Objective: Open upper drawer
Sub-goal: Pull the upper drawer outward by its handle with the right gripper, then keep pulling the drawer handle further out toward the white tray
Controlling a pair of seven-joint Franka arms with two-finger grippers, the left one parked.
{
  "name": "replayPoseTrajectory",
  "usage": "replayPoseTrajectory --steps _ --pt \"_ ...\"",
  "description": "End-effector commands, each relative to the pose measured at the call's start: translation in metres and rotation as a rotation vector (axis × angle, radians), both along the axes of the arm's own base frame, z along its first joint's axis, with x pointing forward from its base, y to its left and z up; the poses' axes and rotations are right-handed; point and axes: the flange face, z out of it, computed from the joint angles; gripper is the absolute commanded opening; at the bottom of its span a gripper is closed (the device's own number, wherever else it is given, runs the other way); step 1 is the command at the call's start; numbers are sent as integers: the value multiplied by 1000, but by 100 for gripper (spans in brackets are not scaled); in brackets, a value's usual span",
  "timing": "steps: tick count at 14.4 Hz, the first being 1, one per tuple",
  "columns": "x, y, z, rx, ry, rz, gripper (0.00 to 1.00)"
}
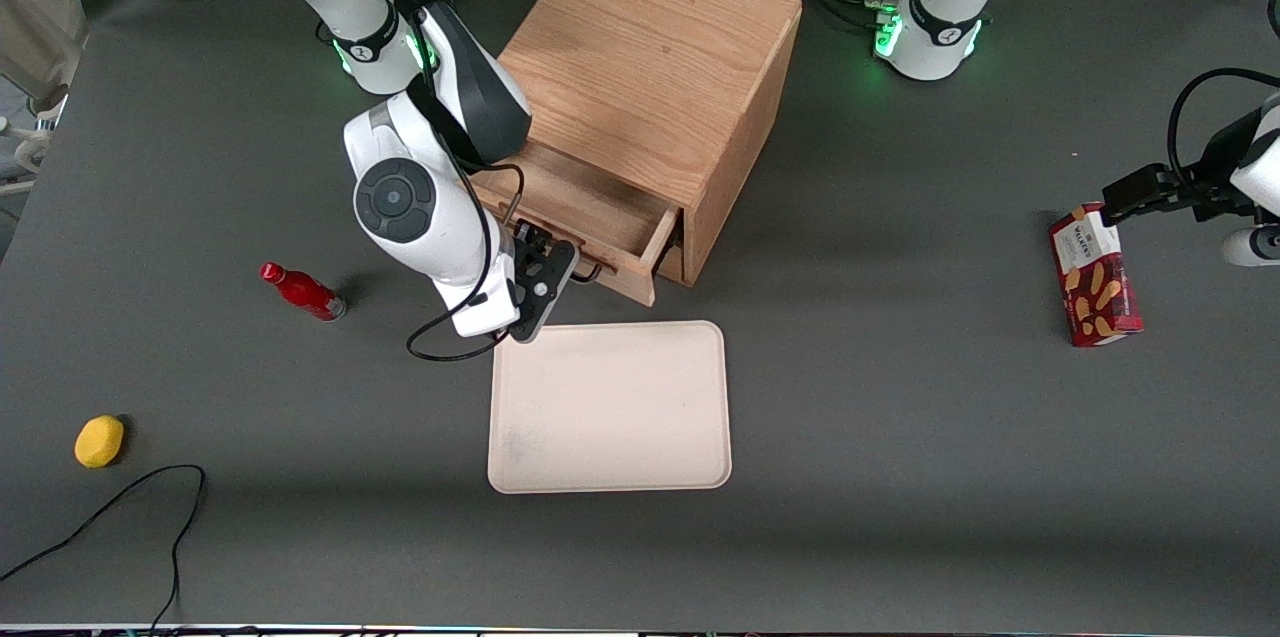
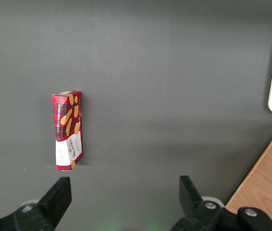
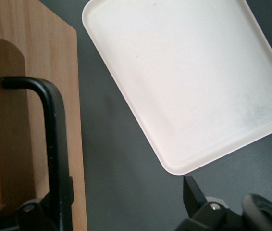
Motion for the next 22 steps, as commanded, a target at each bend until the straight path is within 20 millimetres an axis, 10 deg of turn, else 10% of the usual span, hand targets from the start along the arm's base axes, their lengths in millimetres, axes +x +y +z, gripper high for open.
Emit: replayPoseTrajectory --steps 1,22 --pt "14 -2 -3 3 -9 38 100" --pt "69 -40 -2 5 -23 45 100"
